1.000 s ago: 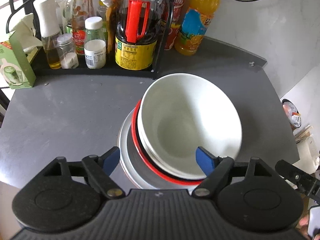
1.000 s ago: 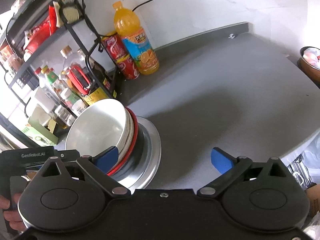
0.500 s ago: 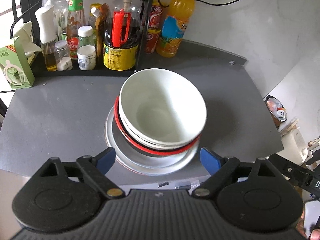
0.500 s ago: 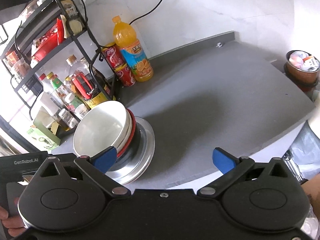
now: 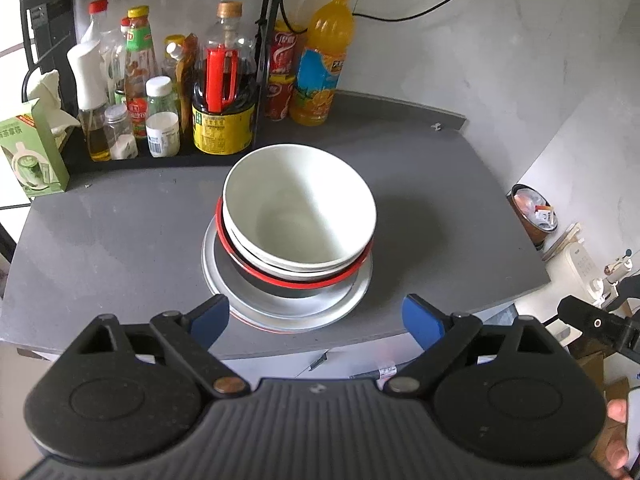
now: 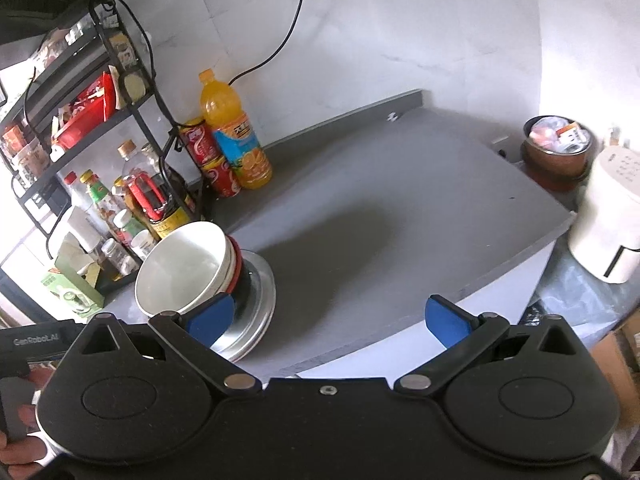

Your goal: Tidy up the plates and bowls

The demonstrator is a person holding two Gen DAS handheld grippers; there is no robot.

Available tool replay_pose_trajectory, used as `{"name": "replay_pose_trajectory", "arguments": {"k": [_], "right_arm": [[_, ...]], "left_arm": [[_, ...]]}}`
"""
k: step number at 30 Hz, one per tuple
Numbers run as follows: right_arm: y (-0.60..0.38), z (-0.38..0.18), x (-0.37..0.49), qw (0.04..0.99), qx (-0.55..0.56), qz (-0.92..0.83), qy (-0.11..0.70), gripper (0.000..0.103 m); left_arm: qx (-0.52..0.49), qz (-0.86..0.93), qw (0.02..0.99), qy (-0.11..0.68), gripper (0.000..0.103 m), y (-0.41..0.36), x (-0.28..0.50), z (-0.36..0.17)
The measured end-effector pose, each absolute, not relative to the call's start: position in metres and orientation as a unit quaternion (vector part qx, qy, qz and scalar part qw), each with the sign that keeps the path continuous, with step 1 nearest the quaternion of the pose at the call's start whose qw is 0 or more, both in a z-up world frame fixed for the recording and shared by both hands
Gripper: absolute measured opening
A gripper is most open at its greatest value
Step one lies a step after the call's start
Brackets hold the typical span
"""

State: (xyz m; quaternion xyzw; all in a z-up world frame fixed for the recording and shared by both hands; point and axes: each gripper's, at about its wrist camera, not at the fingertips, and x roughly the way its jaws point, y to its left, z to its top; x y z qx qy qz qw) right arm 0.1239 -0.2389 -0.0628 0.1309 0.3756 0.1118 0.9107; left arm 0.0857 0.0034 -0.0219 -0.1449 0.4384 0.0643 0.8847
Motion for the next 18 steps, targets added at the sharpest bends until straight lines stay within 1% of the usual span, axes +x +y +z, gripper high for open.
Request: {"name": "replay_pose_trajectory", "arguments": {"k": [2, 10, 13, 18], "right_arm": [[-0.240, -0.059, 0.119, 0.912, 0.129, 0.104, 0.375, 0.103], [-0.244, -0.050, 0.100, 0.919, 0.123, 0.096, 0.362, 0.103], [-0.245, -0.047, 0.092, 0.920, 0.118, 0.090, 0.363, 0.103], [-0.241, -0.043, 0.082, 0.922, 0.102, 0.090, 0.361, 0.103]], "left_arm": [[-0.134, 0.059, 0.888, 0.436, 0.096, -0.001, 0.082, -0.018], [-0.112, 0.043, 0.897, 0.425, 0.099, -0.011, 0.071, -0.009], [-0.105, 0.037, 0.898, 0.426, 0.102, -0.013, 0.065, -0.008], [-0.102, 0.034, 0.899, 0.424, 0.102, -0.013, 0.054, -0.004]]}}
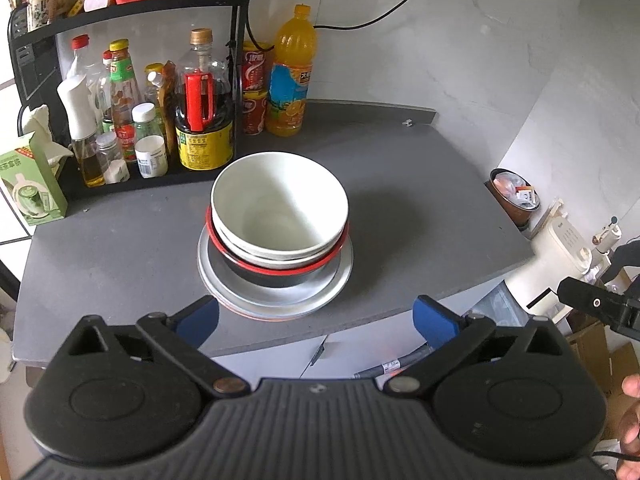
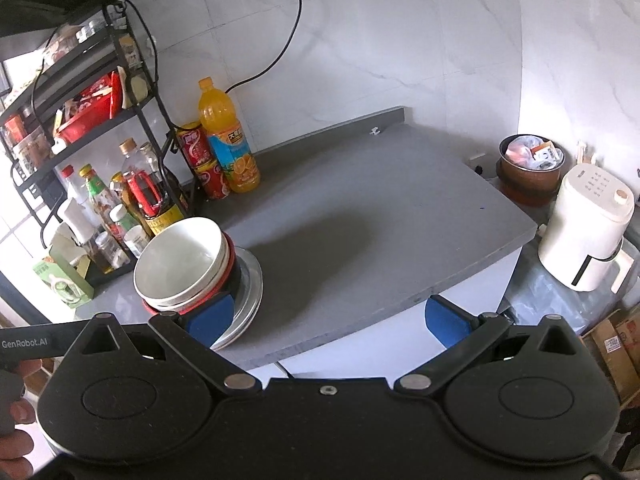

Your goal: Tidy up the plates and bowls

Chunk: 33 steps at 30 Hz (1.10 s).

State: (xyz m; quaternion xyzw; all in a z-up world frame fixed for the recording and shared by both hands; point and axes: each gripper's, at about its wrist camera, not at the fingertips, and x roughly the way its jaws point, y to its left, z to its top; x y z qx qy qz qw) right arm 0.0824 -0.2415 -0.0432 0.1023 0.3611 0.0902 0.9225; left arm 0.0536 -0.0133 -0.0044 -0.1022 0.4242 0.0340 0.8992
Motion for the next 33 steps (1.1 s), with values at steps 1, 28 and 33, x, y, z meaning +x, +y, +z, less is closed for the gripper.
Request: {"name": "replay_pose_trajectory", "arguments": {"k": [1, 28, 33], "right_arm": [[-0.241, -0.042, 0.081, 0.922, 0.102, 0.093, 0.361, 0.103], [-0.207, -0.032, 0.063, 0.917, 0.073, 0.110, 0.377, 0.103], [-0.208, -0.032, 0.062, 0.917, 0.072, 0.111, 0.377, 0.103]], "left_arm": [[-0.102, 0.034, 0.900, 0.423, 0.102, -0.013, 0.051, -0.004], [-0.105, 0.038, 0.898, 0.425, 0.102, 0.008, 0.022, 0.003], [-0.105, 0.038, 0.898, 0.425, 0.102, 0.010, 0.022, 0.004]]}}
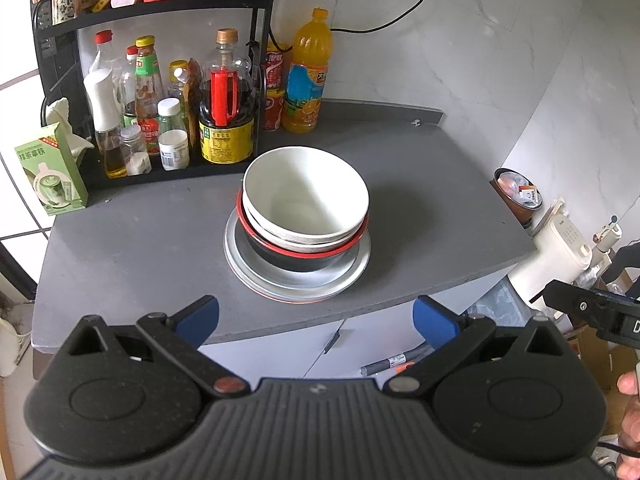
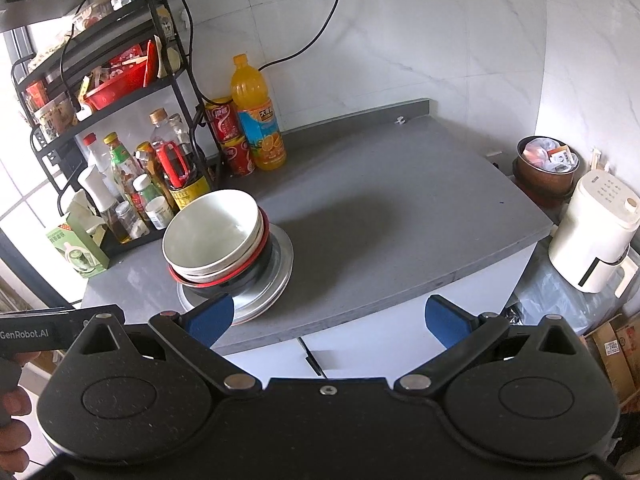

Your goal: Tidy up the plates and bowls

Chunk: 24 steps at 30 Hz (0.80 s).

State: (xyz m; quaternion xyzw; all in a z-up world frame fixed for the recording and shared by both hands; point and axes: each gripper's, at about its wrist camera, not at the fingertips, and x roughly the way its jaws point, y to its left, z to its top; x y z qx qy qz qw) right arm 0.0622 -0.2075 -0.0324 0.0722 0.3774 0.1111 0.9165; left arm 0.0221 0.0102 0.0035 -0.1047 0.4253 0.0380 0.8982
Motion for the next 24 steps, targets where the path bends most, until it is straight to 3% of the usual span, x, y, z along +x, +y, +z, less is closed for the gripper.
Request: {"name": "replay_pose_trajectory", "arguments": {"k": [24], "right_arm": [[-0.2110, -0.0311, 0.0677, 0.917, 0.070, 0.110, 0.377, 0.103]], "left_arm": [[-0.098, 0.030, 0.900, 0.425, 0.102, 0.0061, 0.0279, 0.0071]]}}
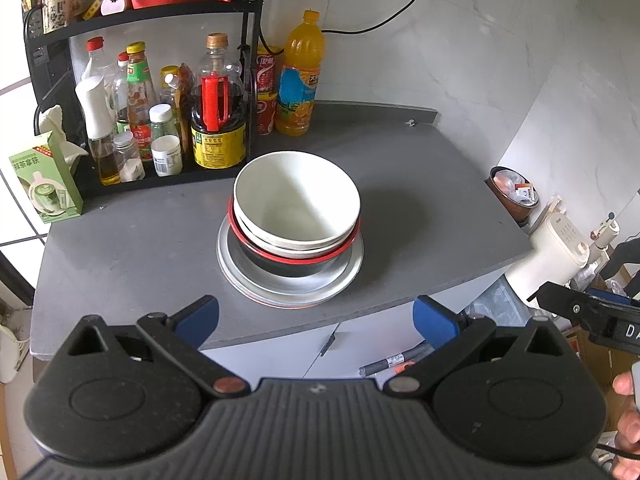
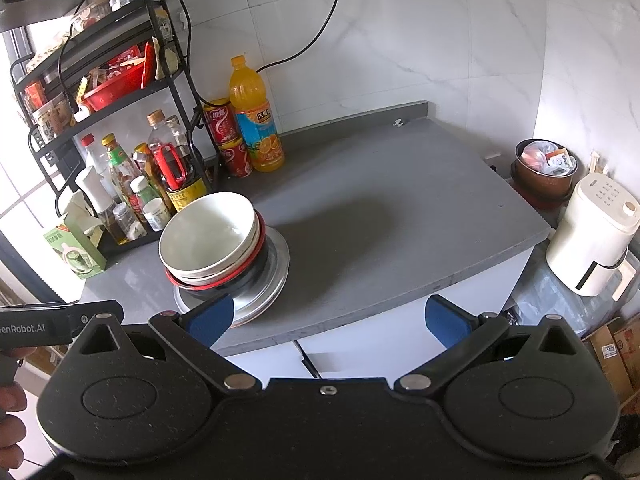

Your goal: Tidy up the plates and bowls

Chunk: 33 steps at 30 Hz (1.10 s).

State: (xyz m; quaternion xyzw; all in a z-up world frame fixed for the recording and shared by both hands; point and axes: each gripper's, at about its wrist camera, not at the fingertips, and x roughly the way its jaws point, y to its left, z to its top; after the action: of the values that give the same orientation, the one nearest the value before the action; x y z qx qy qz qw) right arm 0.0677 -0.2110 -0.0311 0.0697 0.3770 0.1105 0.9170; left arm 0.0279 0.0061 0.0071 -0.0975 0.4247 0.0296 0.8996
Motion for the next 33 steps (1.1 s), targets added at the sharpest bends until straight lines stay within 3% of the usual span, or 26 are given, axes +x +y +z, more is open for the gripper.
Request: {"name": "replay_pose_trajectory", "arguments": {"k": [33], "right_arm": [[-0.2128, -0.0304, 0.0646, 0.916, 0.069, 0.116, 0.377, 0.103]], "left_arm": [[-0.097, 0.039, 0.898, 0.428, 0.102, 0.0036, 0.0222, 0.0094]]}}
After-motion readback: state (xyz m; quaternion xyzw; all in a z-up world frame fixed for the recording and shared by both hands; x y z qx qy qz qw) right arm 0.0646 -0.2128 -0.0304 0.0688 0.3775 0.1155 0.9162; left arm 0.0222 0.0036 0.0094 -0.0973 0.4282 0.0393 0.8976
